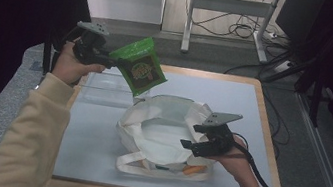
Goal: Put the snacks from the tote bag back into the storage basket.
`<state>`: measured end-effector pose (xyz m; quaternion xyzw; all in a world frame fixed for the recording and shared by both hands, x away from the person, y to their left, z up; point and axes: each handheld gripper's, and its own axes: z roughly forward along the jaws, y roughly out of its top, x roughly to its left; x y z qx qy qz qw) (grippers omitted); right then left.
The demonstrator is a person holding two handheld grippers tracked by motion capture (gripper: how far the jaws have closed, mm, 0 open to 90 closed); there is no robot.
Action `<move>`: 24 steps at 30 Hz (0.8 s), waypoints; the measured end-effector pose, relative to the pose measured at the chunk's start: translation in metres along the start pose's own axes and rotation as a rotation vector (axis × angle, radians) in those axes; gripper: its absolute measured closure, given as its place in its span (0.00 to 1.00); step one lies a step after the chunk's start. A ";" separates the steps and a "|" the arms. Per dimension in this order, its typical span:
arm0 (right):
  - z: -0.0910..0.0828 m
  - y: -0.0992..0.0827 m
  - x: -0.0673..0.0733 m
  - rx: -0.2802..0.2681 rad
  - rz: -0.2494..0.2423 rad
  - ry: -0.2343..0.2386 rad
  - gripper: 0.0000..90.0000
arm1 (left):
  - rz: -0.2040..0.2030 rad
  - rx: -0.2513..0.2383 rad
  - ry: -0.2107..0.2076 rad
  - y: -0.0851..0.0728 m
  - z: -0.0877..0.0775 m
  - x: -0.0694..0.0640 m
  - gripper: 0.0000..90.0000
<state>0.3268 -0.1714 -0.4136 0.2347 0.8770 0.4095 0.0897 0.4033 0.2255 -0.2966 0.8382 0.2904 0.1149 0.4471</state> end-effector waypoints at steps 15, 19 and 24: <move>0.001 -0.001 0.001 -0.001 -0.001 -0.014 0.33 | -0.033 0.018 0.022 -0.008 0.017 0.035 0.84; 0.002 -0.002 0.003 0.004 0.005 -0.021 0.33 | -0.042 0.034 0.028 -0.010 0.022 0.043 0.84; 0.000 -0.005 0.005 0.000 0.016 -0.034 0.33 | -0.031 0.042 0.023 -0.010 0.027 0.052 0.84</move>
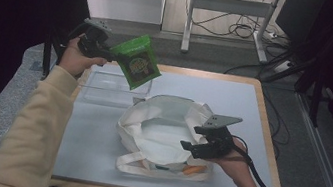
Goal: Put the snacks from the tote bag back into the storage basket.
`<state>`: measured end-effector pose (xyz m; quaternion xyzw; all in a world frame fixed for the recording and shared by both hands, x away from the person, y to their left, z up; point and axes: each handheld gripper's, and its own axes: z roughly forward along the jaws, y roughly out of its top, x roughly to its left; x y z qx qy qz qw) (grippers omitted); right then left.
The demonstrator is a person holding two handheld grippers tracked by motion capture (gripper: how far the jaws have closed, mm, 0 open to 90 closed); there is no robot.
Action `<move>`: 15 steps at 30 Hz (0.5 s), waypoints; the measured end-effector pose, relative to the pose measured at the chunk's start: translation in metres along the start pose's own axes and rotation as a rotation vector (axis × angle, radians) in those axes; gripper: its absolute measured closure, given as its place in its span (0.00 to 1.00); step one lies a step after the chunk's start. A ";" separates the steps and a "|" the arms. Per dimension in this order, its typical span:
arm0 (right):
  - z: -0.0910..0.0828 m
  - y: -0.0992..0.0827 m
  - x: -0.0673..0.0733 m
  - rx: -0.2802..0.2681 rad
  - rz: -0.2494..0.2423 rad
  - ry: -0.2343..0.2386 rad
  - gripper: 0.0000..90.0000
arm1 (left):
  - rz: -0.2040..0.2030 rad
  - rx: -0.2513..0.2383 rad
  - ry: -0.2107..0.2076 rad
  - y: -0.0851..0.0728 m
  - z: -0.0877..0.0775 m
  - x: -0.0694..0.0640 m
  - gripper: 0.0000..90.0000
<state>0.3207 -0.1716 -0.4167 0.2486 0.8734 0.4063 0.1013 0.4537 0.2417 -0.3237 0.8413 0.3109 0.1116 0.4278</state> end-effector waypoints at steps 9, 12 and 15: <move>-0.004 -0.006 0.000 0.002 0.018 -0.024 0.32 | -0.001 0.013 0.005 0.000 0.009 0.018 0.84; -0.003 -0.006 0.001 0.008 0.017 -0.026 0.32 | -0.008 0.020 0.005 -0.002 0.012 0.024 0.84; -0.001 -0.006 0.001 0.011 0.017 -0.026 0.32 | -0.017 0.036 0.011 -0.004 0.017 0.030 0.84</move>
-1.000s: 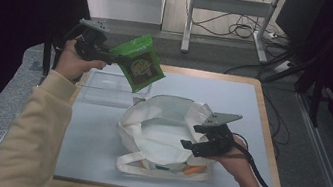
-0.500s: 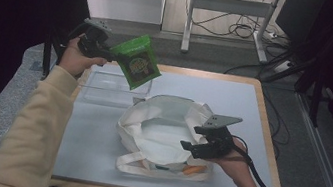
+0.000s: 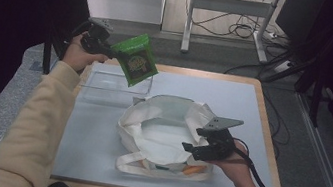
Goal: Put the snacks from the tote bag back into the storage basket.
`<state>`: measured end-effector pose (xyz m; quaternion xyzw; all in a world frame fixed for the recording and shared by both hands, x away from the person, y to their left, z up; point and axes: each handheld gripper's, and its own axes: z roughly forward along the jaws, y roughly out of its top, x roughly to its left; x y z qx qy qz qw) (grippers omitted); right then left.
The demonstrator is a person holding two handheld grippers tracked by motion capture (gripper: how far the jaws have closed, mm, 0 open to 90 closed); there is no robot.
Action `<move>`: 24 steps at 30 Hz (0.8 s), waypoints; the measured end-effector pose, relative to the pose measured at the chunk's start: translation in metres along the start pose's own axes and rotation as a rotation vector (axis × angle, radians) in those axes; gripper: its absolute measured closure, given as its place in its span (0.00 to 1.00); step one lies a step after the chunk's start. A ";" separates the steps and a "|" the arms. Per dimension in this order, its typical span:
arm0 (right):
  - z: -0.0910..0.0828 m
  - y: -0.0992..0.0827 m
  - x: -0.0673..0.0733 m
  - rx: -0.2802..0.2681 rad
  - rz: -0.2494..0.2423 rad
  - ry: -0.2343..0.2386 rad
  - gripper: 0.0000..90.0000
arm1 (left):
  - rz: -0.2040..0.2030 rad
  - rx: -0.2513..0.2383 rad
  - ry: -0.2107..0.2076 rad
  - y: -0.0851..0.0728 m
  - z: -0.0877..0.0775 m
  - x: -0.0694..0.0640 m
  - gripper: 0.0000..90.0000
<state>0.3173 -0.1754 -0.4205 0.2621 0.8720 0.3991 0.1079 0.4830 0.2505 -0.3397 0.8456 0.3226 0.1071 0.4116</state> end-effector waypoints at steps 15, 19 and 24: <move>0.006 -0.001 -0.001 0.016 0.005 -0.001 0.32 | -0.020 0.052 0.017 -0.007 0.022 0.024 0.84; 0.006 0.000 -0.001 0.014 0.005 -0.003 0.32 | -0.023 0.066 0.024 -0.008 0.026 0.030 0.84; 0.007 -0.001 -0.002 0.018 0.007 -0.004 0.32 | -0.041 0.072 0.021 -0.012 0.031 0.039 0.84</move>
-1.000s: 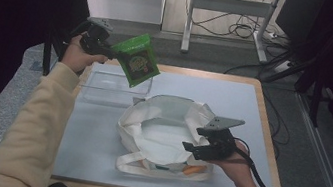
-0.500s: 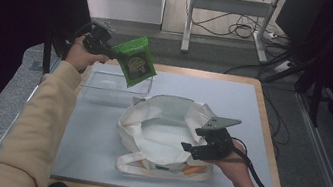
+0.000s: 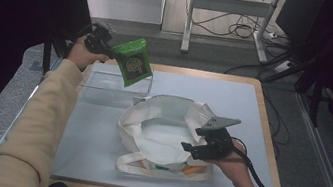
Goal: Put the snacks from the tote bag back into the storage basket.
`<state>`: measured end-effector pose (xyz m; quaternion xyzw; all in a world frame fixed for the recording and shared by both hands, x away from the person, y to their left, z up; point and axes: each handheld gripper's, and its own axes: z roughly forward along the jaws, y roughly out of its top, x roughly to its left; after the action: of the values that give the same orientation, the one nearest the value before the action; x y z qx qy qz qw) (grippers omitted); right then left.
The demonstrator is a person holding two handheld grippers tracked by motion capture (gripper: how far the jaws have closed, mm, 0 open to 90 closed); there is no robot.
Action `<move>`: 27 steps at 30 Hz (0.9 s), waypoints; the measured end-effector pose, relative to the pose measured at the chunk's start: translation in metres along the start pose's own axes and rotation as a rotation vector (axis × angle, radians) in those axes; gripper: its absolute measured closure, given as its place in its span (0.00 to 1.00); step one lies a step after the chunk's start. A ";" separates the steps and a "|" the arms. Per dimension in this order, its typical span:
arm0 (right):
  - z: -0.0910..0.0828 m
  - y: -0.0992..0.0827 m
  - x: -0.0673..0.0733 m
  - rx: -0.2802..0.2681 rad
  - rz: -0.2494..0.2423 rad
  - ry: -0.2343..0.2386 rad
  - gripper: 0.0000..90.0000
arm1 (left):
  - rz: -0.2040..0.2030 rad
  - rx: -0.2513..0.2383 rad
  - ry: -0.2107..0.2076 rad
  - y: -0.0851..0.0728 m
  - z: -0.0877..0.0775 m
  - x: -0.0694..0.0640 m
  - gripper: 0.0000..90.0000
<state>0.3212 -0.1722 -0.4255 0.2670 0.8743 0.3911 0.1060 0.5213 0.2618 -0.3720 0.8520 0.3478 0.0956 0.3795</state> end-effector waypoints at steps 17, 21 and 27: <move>0.003 -0.003 -0.004 0.012 0.014 -0.006 0.31 | -0.005 0.125 0.026 -0.010 0.033 0.021 0.84; 0.003 -0.003 -0.004 0.008 0.012 -0.007 0.31 | 0.003 0.150 0.029 -0.010 0.044 0.022 0.84; 0.003 -0.004 -0.005 0.010 0.014 -0.007 0.31 | 0.009 0.157 0.023 -0.008 0.057 0.022 0.84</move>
<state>0.3246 -0.1752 -0.4299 0.2752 0.8739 0.3866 0.1051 0.5577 0.2476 -0.4197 0.8794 0.3549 0.0794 0.3072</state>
